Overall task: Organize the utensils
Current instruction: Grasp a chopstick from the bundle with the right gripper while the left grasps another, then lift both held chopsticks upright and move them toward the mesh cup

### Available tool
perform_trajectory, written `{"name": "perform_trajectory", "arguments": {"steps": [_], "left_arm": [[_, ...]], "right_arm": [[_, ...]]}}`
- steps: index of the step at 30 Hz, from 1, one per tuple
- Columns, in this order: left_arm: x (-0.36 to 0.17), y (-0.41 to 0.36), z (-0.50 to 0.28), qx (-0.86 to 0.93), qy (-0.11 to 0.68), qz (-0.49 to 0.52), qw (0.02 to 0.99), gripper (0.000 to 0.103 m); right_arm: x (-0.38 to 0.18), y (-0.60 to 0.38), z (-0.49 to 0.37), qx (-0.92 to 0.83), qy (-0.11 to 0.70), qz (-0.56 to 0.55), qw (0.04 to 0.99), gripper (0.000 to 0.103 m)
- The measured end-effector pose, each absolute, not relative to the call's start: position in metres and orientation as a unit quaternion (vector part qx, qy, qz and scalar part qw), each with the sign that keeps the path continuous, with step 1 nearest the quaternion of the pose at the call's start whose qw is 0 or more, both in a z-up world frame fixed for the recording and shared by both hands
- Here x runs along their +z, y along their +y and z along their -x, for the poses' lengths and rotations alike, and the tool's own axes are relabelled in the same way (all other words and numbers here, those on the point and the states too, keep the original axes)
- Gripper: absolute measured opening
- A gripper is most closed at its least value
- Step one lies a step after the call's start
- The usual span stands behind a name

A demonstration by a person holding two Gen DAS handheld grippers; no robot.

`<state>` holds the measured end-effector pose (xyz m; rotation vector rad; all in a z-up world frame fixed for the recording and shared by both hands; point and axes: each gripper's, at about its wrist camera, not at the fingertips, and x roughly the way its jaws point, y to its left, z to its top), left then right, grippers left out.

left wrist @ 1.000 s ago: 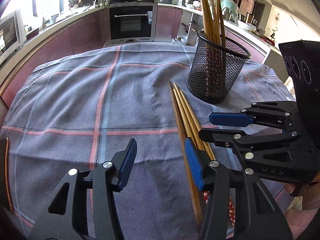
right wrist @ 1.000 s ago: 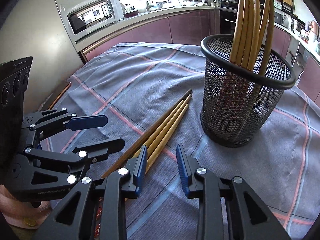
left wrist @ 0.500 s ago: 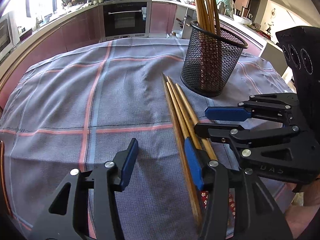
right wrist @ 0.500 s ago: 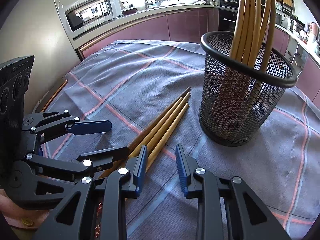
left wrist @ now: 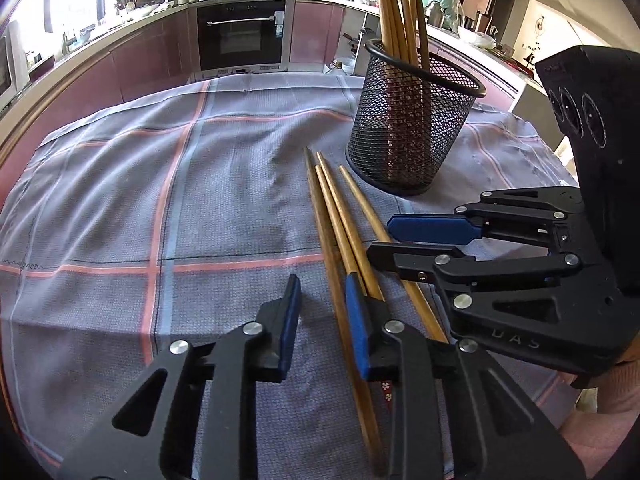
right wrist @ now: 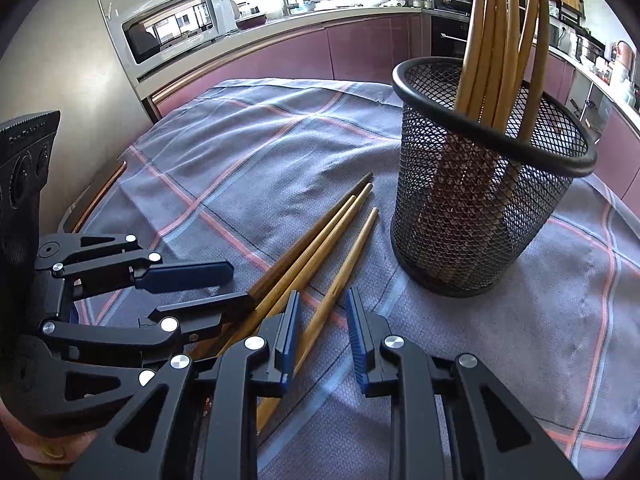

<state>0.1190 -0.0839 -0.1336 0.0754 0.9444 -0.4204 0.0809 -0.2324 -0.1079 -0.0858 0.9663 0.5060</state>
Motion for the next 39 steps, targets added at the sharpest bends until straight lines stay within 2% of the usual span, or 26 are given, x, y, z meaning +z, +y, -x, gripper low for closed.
{"name": "perform_trajectory", "arguments": {"steps": [4,6,8,14,16,18,22,39], "left_arm": [[-0.135,-0.084,-0.12,-0.2,0.454,-0.033,0.868,0.019],[-0.136,-0.086,-0.12,-0.194,0.455,-0.042,0.868,0.024],[-0.137,-0.089,-0.121,-0.19,0.454,-0.049,0.869,0.024],[-0.138,-0.09,-0.127,-0.185,0.453,-0.048,0.871,0.02],[-0.138,-0.091,-0.127,-0.183,0.453,-0.049,0.871,0.015],[-0.138,-0.092,-0.127,-0.187,0.454,-0.048,0.87,0.009],[-0.138,-0.092,-0.127,-0.183,0.457,-0.042,0.869,0.009],[-0.122,-0.079,-0.121,-0.192,0.45,-0.008,0.872,0.008]], "right_arm": [[-0.108,-0.232,-0.08,0.24,0.459,0.039,0.854,0.022],[-0.108,-0.232,-0.081,0.239,0.459,0.039,0.855,0.022],[-0.108,-0.232,-0.081,0.239,0.458,0.039,0.855,0.022],[-0.108,-0.233,-0.086,0.236,0.458,0.031,0.857,0.02],[-0.108,-0.234,-0.086,0.237,0.457,0.027,0.857,0.02],[-0.108,-0.234,-0.086,0.235,0.455,0.025,0.858,0.013],[-0.109,-0.239,-0.088,0.239,0.459,0.002,0.856,0.008],[-0.094,-0.249,-0.08,0.26,0.44,-0.03,0.859,0.005]]}}
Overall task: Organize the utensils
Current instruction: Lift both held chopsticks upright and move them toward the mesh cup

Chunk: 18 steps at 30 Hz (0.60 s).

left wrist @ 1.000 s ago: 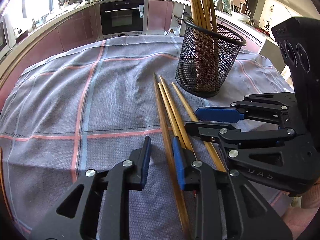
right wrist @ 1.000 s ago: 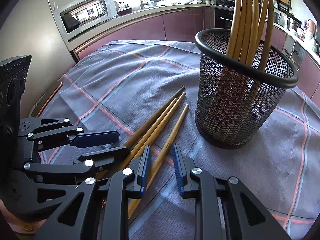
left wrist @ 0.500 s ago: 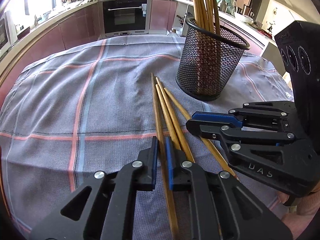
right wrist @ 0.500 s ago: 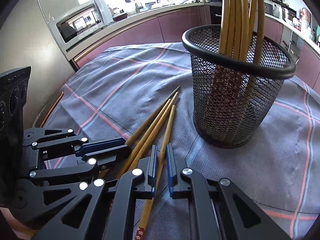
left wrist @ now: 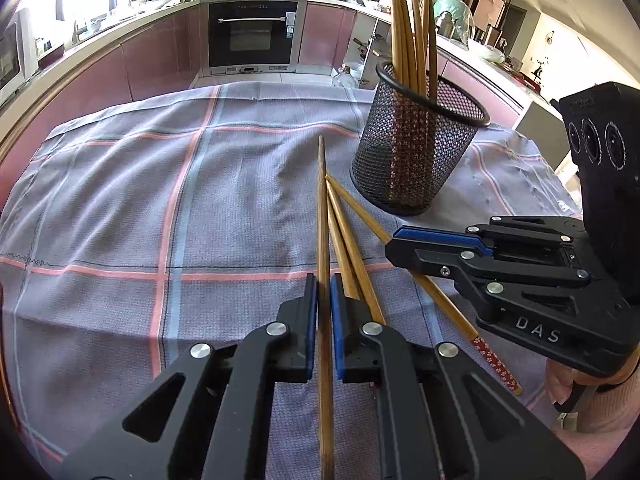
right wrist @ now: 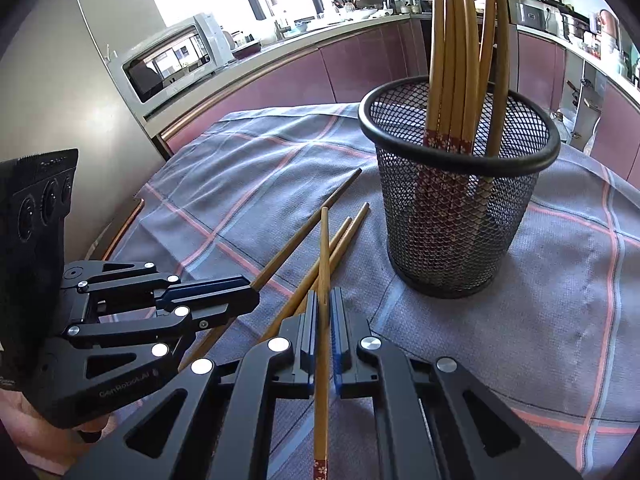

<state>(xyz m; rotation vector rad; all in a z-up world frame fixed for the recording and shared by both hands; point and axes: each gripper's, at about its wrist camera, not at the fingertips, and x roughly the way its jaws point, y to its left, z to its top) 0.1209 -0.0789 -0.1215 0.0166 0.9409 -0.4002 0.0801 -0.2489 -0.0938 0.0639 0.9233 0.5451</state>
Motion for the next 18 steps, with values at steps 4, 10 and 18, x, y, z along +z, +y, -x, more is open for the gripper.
{"name": "perform_trajectory", "arguments": {"steps": [4,10,18], "left_arm": [[-0.112,-0.074,-0.117,-0.195,0.439,-0.002,0.877,0.008],[-0.099,-0.072,-0.111,-0.197,0.424,0.0,0.884,0.008],[-0.088,-0.072,-0.104,-0.198,0.41,0.001,0.89,0.008]], "right_arm": [[-0.085,-0.253,-0.075,0.268,0.426,-0.032,0.863,0.005],[-0.075,-0.257,-0.07,0.275,0.412,-0.036,0.868,0.005],[-0.062,-0.263,-0.065,0.278,0.393,-0.044,0.876,0.005]]}}
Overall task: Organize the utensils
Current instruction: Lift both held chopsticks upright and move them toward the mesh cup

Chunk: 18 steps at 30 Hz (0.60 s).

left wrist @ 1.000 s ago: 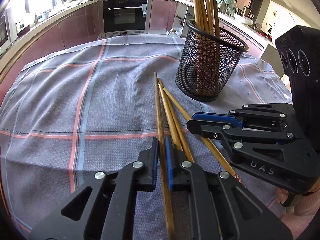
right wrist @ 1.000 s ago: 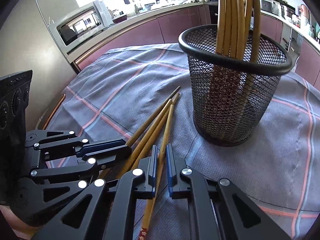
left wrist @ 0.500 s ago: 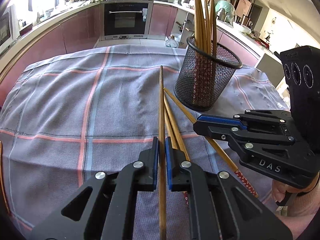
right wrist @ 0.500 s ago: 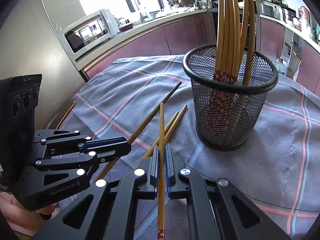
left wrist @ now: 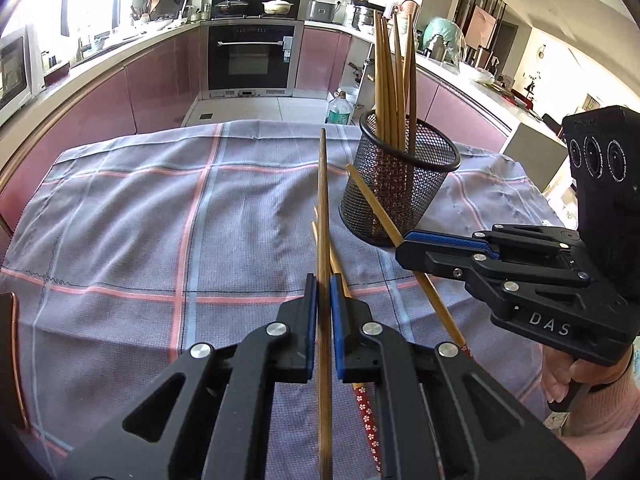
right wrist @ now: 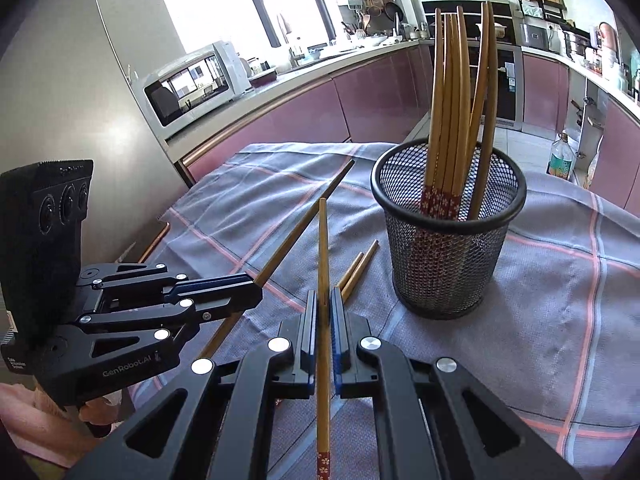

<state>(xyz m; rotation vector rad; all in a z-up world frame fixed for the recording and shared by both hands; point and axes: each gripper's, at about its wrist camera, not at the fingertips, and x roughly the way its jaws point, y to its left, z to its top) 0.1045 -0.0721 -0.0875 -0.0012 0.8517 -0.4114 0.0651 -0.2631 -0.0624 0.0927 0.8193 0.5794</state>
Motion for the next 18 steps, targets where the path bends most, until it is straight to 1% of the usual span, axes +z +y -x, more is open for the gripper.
{"name": "perform_trajectory", "arguments": {"steps": [18], "left_arm": [[-0.061,-0.071,-0.095,-0.207,0.377,0.008,0.903,0.008]], "right_arm": [[-0.035,-0.275,-0.057,0.275,0.352,-0.052,0.893,0.005]]}}
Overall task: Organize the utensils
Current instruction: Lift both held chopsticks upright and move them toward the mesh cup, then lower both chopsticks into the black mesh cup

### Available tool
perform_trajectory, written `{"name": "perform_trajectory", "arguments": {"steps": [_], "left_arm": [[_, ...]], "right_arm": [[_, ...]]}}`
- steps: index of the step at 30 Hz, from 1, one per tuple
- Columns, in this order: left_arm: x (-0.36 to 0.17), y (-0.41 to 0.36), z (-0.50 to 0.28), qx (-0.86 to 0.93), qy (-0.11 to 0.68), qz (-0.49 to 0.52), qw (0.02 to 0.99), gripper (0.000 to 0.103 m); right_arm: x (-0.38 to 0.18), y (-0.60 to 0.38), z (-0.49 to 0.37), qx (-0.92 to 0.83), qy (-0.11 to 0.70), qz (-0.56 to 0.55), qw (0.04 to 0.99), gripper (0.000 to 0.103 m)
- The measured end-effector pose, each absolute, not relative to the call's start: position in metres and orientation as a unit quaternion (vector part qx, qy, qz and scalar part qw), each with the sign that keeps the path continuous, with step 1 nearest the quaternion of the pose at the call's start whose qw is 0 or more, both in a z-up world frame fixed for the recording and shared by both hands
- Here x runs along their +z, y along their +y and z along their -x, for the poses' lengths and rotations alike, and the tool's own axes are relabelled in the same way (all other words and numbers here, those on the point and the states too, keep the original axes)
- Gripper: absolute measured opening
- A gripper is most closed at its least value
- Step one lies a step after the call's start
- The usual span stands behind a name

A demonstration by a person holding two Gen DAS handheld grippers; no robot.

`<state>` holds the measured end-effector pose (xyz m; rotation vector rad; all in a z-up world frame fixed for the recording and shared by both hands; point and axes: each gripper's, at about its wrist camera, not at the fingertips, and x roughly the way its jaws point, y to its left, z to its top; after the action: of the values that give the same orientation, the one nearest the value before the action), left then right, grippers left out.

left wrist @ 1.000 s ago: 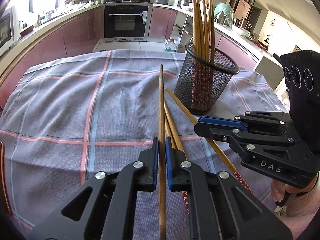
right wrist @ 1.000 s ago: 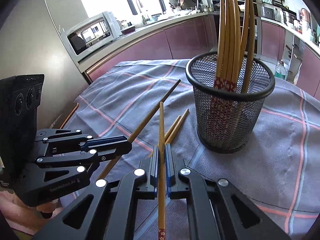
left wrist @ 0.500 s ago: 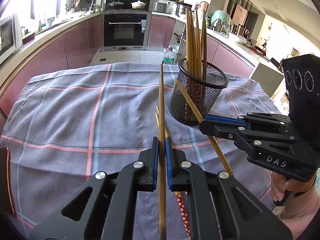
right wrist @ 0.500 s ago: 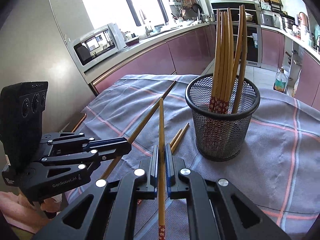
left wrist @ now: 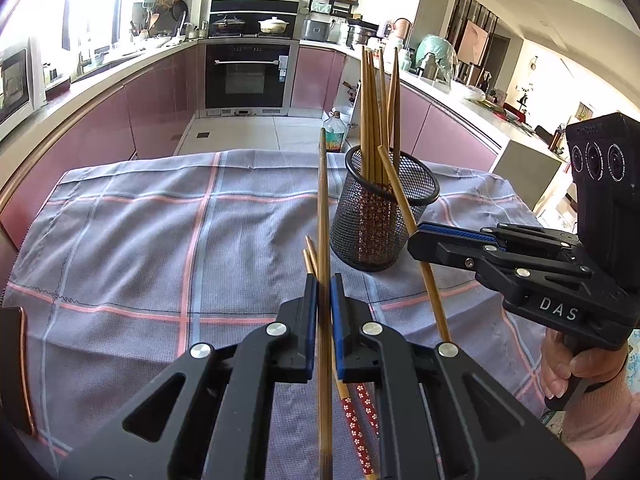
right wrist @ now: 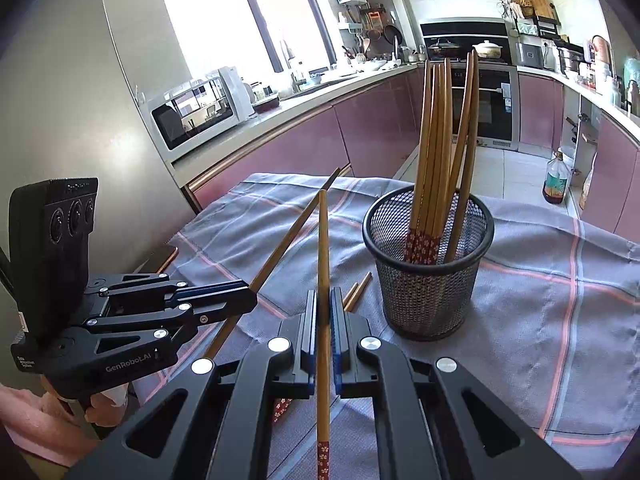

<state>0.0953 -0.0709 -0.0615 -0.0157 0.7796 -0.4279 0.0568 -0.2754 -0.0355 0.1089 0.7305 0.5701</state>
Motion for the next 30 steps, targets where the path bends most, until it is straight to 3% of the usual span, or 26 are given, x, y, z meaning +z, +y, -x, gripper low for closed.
{"name": "perform_trajectory", "arguments": {"steps": [30], "left_arm": [[-0.005,-0.082,-0.105,-0.231,0.306,0.026,0.923,0.008]], "right_arm": [[0.024,-0.295,-0.06,0.261,0.271,-0.036,0.926,0.005]]}}
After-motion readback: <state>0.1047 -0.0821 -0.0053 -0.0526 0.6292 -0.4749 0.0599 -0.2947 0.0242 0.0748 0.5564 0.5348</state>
